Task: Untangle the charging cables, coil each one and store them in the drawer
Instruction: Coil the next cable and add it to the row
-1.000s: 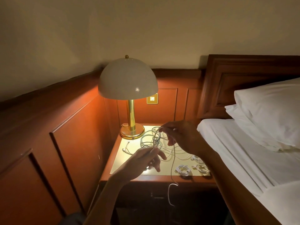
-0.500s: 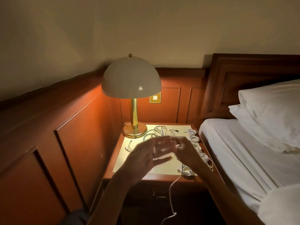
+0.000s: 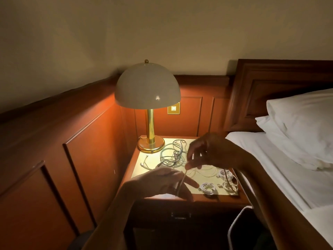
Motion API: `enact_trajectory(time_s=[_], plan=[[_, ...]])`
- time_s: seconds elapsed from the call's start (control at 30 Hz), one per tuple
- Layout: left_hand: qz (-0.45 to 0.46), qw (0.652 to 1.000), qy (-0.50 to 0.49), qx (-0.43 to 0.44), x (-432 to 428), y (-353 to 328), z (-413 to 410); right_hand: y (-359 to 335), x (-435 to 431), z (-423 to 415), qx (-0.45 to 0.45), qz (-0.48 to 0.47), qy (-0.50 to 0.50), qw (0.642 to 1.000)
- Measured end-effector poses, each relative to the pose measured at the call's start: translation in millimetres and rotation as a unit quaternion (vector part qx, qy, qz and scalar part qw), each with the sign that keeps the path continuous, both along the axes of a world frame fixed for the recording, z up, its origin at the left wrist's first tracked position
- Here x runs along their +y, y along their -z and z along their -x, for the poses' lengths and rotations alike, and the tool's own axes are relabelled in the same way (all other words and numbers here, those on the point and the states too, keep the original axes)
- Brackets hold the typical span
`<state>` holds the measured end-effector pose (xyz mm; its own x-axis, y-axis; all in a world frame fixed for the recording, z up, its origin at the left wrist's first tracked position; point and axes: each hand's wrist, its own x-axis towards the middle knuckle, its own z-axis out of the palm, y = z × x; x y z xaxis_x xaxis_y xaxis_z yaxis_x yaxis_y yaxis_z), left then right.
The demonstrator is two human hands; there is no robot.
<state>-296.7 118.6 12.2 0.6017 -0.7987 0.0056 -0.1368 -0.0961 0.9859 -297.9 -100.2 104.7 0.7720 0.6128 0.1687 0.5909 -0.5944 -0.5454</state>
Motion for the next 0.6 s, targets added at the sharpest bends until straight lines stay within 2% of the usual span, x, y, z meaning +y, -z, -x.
enact_trajectory(time_s=[0.07,0.13,0.17,0.2,0.27,0.3,0.37,0.4,0.43,0.47,0.5,0.53,0.57,0.6], plan=[[0.08,0.995,0.029,0.054,4,-3,7,10,5,-7,0.044,-0.119,0.012,0.992],[0.195,0.975,-0.024,0.104,-3,-5,17,38,14,-8,0.121,-0.252,0.069,0.958],[0.264,0.951,-0.088,0.133,-9,-8,21,56,19,-5,0.158,-0.303,0.092,0.935],[0.336,0.912,-0.161,0.17,-13,-6,18,73,22,-1,0.181,-0.33,0.106,0.92],[0.451,0.824,-0.257,0.228,-19,0,9,98,26,14,0.225,-0.315,0.115,0.915],[0.469,0.802,-0.286,0.234,-20,4,5,103,28,22,0.246,-0.284,0.107,0.92],[0.443,0.812,-0.327,0.196,-25,16,-2,105,30,33,0.232,-0.176,0.098,0.952],[0.403,0.829,-0.36,0.144,-28,22,-2,103,31,35,0.182,-0.103,0.109,0.972],[0.337,0.849,-0.403,0.049,-31,29,-3,99,31,35,0.117,-0.03,0.118,0.986],[0.252,0.859,-0.438,-0.083,-33,33,-2,92,30,35,0.055,0.024,0.121,0.991],[0.157,0.852,-0.45,-0.215,-34,36,-2,81,28,35,0.005,0.053,0.128,0.99],[0.085,0.843,-0.434,-0.305,-33,36,-2,69,25,34,-0.037,0.069,0.141,0.987],[0.039,0.852,-0.398,-0.337,-32,35,-2,55,20,31,-0.073,0.08,0.151,0.983],[0.02,0.883,-0.34,-0.323,-30,35,-2,41,15,26,-0.091,0.094,0.149,0.98]])
